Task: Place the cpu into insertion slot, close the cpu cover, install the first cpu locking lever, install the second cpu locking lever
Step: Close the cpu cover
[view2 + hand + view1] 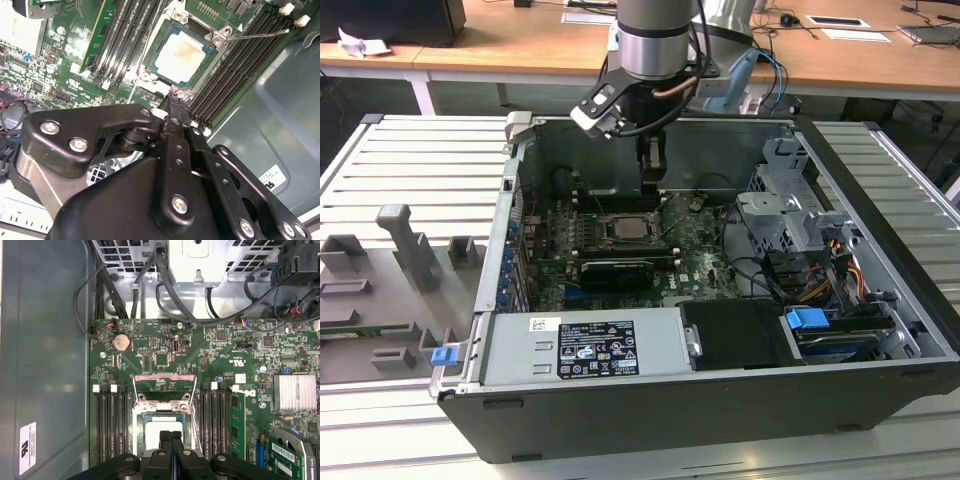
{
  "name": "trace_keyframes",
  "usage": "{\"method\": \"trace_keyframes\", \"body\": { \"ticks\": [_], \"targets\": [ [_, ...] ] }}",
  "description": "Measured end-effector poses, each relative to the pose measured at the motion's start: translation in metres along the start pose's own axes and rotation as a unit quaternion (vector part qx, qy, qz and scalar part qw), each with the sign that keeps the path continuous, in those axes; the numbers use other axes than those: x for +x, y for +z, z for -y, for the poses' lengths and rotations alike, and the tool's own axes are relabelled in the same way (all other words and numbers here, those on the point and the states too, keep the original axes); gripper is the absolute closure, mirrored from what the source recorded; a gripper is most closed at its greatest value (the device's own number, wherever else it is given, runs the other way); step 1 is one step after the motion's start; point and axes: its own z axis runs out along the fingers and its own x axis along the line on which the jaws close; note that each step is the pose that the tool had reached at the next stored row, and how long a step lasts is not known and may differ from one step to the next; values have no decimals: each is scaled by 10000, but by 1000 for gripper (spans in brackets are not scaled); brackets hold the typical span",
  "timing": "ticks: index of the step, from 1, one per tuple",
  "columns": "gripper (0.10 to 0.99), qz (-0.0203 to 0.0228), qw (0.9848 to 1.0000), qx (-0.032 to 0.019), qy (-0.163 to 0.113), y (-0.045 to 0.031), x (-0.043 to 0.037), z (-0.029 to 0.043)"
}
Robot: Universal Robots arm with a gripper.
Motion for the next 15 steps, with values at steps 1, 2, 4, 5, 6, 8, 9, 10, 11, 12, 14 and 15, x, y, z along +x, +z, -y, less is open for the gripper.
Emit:
{"method": "trace_keyframes", "body": {
  "ticks": [1,2,4,5,6,8,9,10,11,12,14,15],
  "targets": [
    [980,0,10000,0,0,0,0,-6],
    [980,0,10000,0,0,1,0,-11],
    [980,0,10000,0,0,1,0,-23],
    [980,0,10000,0,1,2,1,-26],
    [980,0,10000,0,0,2,2,-30],
    [980,0,10000,0,0,2,4,-37],
    [980,1,10000,0,0,2,6,-40],
    [980,0,10000,0,0,3,6,-45],
    [980,0,10000,0,0,3,6,-49],
    [980,0,10000,0,0,3,6,-51],
    [980,0,10000,0,0,4,7,-57],
    [980,0,10000,0,0,4,7,-64]
  ]
}}
